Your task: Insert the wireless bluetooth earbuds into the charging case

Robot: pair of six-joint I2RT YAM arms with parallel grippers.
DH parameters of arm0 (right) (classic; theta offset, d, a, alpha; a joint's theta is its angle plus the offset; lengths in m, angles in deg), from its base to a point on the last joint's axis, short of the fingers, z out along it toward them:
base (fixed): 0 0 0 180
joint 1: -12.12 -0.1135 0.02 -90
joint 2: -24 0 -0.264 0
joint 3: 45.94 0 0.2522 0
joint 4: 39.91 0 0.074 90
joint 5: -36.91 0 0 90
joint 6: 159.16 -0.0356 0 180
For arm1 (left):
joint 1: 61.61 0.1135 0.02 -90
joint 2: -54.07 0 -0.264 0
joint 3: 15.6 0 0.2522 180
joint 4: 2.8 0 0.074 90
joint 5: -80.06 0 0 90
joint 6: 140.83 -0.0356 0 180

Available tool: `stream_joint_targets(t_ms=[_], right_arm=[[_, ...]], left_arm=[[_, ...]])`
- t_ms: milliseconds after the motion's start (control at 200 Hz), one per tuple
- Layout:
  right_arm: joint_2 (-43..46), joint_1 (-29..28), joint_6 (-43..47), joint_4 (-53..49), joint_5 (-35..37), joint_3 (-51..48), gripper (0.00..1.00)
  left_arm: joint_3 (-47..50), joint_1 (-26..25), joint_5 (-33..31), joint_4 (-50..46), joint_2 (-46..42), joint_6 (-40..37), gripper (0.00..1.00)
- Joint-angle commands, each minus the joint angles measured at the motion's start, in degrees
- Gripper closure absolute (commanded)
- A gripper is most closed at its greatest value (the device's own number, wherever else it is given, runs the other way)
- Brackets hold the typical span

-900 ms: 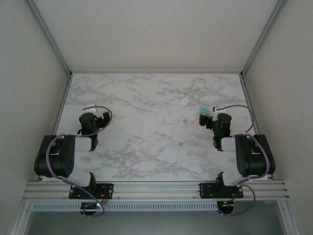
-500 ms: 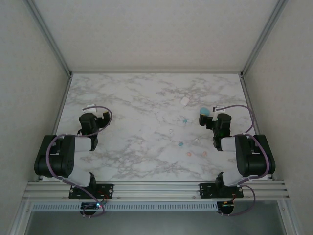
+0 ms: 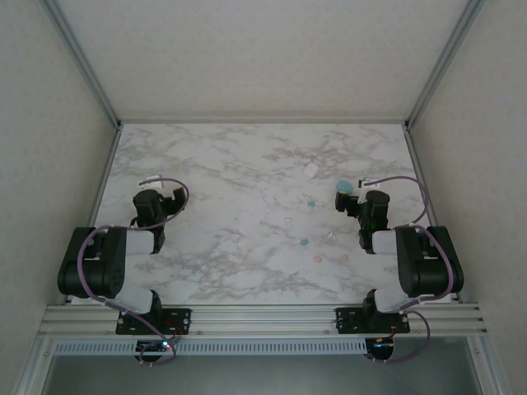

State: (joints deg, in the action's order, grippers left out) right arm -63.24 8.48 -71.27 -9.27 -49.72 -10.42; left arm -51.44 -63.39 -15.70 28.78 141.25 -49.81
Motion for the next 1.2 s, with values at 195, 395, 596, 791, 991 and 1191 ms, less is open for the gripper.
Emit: stream_joint_targets(t_ms=[195, 395, 596, 791, 991, 1191], right_arm=[[-0.8, -0.2, 1.3, 2.4, 0.6, 1.1, 0.01], [0.6, -0.2, 2.4, -0.2, -2.4, 1.9, 0.01], [5.3, -0.2, 0.1, -27.2, -2.5, 15.1, 0.02], [4.1, -0.1, -4.0, -42.8, -10.3, 27.2, 0.03], [-9.1, -0.2, -9.0, -58.6, -24.4, 45.9, 0.2], [-23.5, -0.3, -12.1, -70.3, -27.1, 62.3, 0.3]], left_arm=[[-1.1, -0.4, 1.6, 2.5, 0.7, -0.9, 0.0], [-0.9, -0.5, 0.1, 0.7, -2.2, -0.5, 0.0], [-7.2, 0.6, -6.1, -21.1, -12.5, 6.6, 0.0], [-12.4, 2.6, -13.4, -36.8, -20.8, 21.6, 0.0], [-19.4, 4.3, 2.1, -50.0, -19.7, 31.9, 0.0], [-17.6, 3.7, 15.2, -47.8, -21.4, 35.9, 0.0]])
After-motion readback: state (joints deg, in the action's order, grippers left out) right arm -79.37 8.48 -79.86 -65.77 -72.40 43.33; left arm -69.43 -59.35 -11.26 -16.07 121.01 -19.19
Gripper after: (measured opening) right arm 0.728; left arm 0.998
